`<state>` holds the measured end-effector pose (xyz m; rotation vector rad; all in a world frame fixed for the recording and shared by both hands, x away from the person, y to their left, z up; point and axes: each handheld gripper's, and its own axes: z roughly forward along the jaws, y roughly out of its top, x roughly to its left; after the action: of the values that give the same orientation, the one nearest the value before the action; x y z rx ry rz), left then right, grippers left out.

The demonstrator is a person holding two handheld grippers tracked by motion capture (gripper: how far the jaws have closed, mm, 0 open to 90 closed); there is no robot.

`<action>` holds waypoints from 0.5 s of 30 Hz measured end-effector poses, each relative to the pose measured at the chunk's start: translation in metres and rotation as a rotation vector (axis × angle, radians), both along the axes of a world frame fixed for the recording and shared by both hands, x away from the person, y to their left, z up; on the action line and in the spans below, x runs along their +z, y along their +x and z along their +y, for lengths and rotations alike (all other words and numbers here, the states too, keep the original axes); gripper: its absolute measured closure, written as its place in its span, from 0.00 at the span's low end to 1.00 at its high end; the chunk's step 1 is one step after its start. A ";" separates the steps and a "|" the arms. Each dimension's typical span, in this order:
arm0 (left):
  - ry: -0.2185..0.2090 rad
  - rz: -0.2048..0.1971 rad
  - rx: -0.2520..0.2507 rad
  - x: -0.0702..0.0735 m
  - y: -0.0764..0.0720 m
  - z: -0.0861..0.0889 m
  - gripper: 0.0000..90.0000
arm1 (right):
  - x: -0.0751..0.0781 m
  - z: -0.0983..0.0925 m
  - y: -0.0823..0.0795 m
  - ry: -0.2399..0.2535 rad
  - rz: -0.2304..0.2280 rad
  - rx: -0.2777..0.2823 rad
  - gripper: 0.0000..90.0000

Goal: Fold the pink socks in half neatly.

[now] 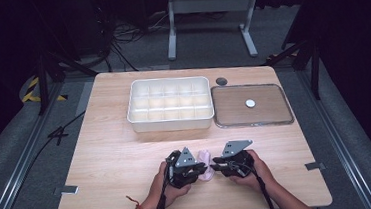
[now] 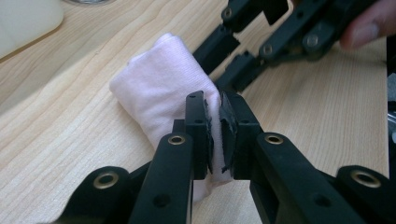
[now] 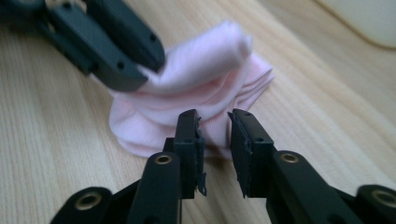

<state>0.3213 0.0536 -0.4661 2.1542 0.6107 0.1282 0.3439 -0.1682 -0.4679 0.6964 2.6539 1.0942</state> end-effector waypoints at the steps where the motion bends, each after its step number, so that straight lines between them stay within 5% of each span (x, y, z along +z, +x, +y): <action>1: 0.005 -0.007 -0.003 0.000 -0.001 -0.001 0.90 | 0.003 -0.002 0.000 0.014 -0.009 -0.009 0.84; 10: 0.018 -0.013 -0.013 -0.002 -0.003 -0.005 0.88 | 0.028 -0.011 0.000 0.159 -0.100 -0.050 0.87; 15: 0.015 -0.012 -0.011 -0.003 -0.003 -0.006 0.88 | 0.031 -0.001 -0.003 0.165 -0.128 -0.023 0.87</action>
<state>0.3179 0.0474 -0.4694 2.1697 0.5932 0.1398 0.3414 -0.1693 -0.4373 0.6596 2.4638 1.3160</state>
